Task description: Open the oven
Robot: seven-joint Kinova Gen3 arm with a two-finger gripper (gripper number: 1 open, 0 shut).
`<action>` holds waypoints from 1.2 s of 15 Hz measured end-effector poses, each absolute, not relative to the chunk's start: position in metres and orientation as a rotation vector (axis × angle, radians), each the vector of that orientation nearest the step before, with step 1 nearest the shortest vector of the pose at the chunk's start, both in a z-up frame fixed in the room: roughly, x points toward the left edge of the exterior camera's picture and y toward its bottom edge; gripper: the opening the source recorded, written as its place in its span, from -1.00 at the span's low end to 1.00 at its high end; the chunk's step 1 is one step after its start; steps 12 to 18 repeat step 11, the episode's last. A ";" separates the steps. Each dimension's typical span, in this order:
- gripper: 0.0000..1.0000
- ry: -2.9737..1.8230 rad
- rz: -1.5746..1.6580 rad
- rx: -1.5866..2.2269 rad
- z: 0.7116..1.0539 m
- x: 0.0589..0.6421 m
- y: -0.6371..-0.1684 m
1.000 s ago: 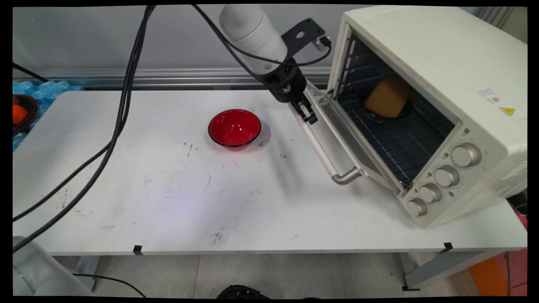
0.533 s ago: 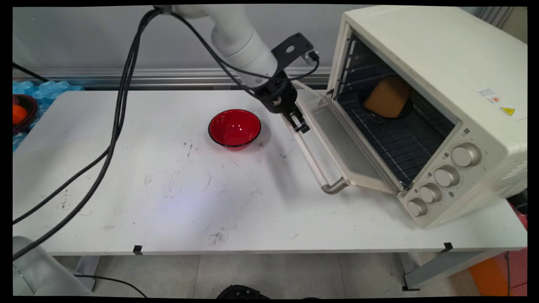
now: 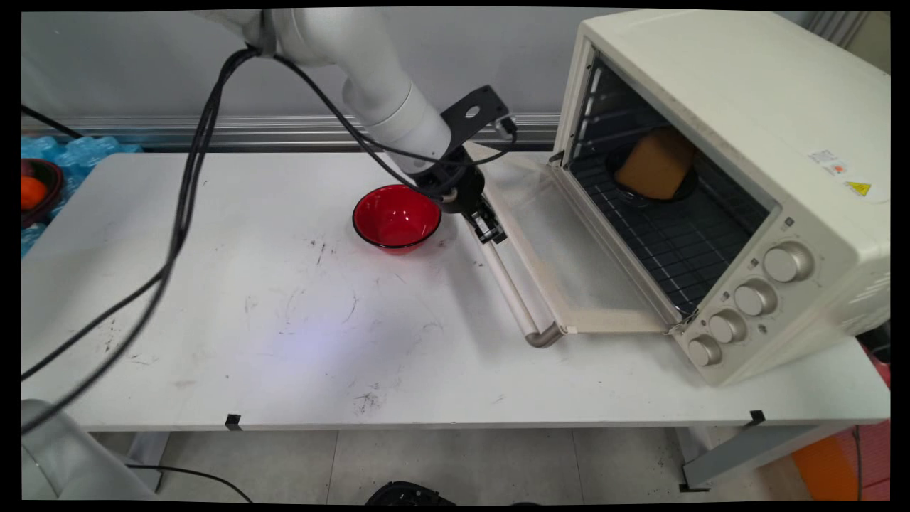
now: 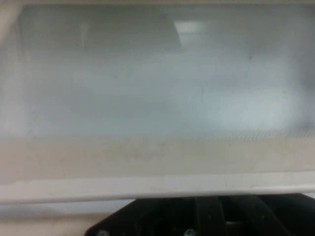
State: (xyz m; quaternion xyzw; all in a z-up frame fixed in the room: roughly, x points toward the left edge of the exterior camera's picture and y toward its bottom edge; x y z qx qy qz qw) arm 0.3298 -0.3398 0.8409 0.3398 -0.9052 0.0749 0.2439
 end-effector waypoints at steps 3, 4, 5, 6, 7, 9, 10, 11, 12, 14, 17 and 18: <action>-1.00 -2.471 0.212 0.920 0.834 0.335 -0.337; -1.00 -2.468 0.216 0.917 0.833 0.336 -0.336; -1.00 -2.464 0.224 0.912 0.832 0.338 -0.334; -1.00 -2.461 0.228 0.909 0.831 0.340 -0.333; -1.00 -2.458 0.232 0.906 0.831 0.341 -0.331; -1.00 -2.452 0.241 0.898 0.831 0.345 -0.327; -1.00 -2.449 0.245 0.893 0.831 0.346 -0.325; -1.00 -2.445 0.250 0.889 0.831 0.348 -0.323; -1.00 -2.445 0.250 0.889 0.831 0.348 -0.323; -1.00 -2.445 0.250 0.889 0.831 0.348 -0.323; -1.00 -2.445 0.250 0.889 0.831 0.348 -0.323; -1.00 -2.445 0.250 0.889 0.831 0.348 -0.323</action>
